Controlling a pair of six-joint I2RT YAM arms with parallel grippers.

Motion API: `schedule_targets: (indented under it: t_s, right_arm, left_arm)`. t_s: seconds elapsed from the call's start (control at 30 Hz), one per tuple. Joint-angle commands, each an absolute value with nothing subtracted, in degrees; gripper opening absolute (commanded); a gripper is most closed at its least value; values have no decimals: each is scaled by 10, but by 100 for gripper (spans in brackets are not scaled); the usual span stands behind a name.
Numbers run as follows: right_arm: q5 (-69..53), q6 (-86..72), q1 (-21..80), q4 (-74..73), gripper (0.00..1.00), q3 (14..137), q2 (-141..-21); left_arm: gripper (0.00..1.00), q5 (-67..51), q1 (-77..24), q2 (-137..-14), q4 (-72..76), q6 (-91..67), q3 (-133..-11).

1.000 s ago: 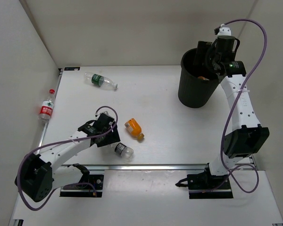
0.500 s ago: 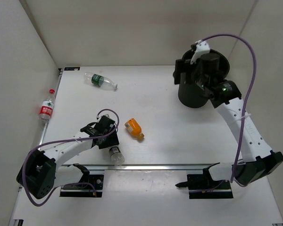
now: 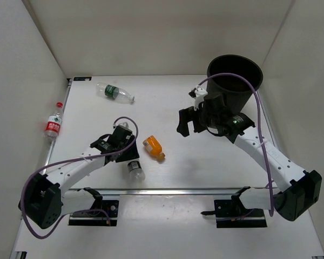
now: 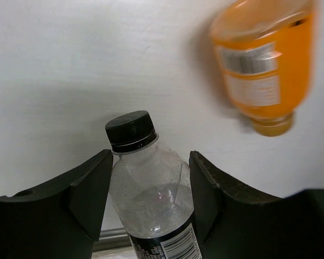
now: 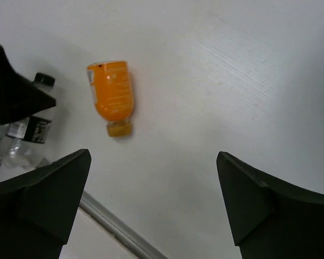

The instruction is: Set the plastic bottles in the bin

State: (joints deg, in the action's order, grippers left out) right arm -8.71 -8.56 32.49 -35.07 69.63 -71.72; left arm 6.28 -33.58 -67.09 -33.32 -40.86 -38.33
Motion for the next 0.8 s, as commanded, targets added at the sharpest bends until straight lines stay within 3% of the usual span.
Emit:
schedule_targets:
  t_s: [0.0,0.23,0.47,0.77]
  right_arm:
    - [-204,-124,296,-295,100,671,-680]
    - [-458,-235,268,-113,99,564,-656]
    - [-515,-324,297,42,99,533,-711]
    - [-598,-364,322,161,99,548,-791]
  left_arm:
    - [16,54,-339,-642,-317,-382,-439]
    - [19,62,-341,-599,-180,-390,-484]
    - [16,73,-374,-595,20,-447,-460]
    - [26,2,-379,-570,112,-434,-431]
